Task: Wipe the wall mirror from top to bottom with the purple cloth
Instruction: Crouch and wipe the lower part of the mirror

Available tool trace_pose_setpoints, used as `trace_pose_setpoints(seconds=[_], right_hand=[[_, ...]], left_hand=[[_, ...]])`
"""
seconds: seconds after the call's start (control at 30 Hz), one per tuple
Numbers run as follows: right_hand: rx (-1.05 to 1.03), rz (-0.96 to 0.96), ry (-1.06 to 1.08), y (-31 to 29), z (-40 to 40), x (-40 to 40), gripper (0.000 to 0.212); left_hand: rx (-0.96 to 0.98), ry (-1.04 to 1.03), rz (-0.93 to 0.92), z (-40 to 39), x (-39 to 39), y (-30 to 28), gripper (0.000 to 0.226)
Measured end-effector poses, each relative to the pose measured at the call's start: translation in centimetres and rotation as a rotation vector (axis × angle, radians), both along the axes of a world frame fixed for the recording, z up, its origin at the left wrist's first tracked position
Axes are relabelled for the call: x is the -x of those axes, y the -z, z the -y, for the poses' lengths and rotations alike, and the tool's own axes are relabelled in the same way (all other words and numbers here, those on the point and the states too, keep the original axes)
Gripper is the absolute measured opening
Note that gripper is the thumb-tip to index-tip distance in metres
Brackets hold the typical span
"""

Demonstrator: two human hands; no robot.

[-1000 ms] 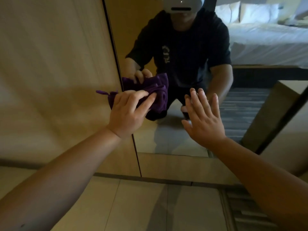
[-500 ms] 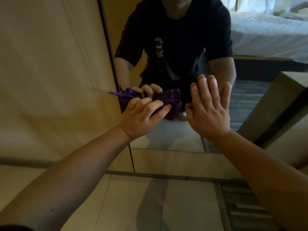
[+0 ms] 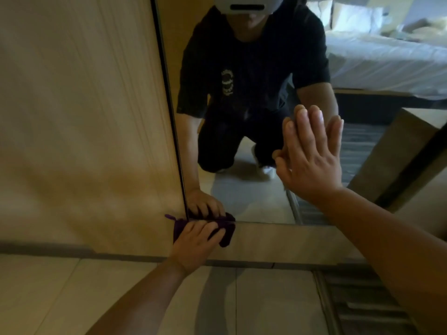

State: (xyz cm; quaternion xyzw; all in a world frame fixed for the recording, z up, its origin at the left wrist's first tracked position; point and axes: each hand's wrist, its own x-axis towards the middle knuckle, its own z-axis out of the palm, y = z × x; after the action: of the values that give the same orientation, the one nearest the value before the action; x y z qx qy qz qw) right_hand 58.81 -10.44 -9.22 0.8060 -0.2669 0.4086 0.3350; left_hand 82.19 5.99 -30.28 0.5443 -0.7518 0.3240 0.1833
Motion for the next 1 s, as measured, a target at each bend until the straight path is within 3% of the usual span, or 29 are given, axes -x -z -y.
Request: trace_pose_setpoints(seconds=[0.13, 0.27, 0.37, 0.47, 0.77, 1.0], right_hand=[[-0.103, -0.060, 0.006, -1.1, -1.1, 0.6, 0.065], [-0.279, -0.029, -0.149, -2.3, -2.6, 3.2, 0.065], [-0.323, 0.043, -0.055, -1.5, -2.1, 6.9, 0.066], [-0.365, 0.029, 0.085, -0.3, -0.7, 9.5, 0.068], [-0.263, 0.090, 0.066, 2.6, 2.2, 8.9, 0.084], [-0.187, 0.094, 0.023, 3.0, 3.0, 9.0, 0.078]], left_hand=[[0.097, 0.053, -0.107, -0.1, 2.1, -5.9, 0.038], [0.403, 0.125, -0.183, 2.1, 4.5, -15.5, 0.033], [0.555, 0.165, -0.162, 5.4, 5.6, -22.3, 0.032], [0.605, 0.164, -0.059, 8.7, 6.7, -25.2, 0.029], [0.435, 0.196, 0.154, 9.3, 7.5, -13.9, 0.032], [0.195, 0.235, 0.203, 7.8, 7.7, -5.2, 0.035]])
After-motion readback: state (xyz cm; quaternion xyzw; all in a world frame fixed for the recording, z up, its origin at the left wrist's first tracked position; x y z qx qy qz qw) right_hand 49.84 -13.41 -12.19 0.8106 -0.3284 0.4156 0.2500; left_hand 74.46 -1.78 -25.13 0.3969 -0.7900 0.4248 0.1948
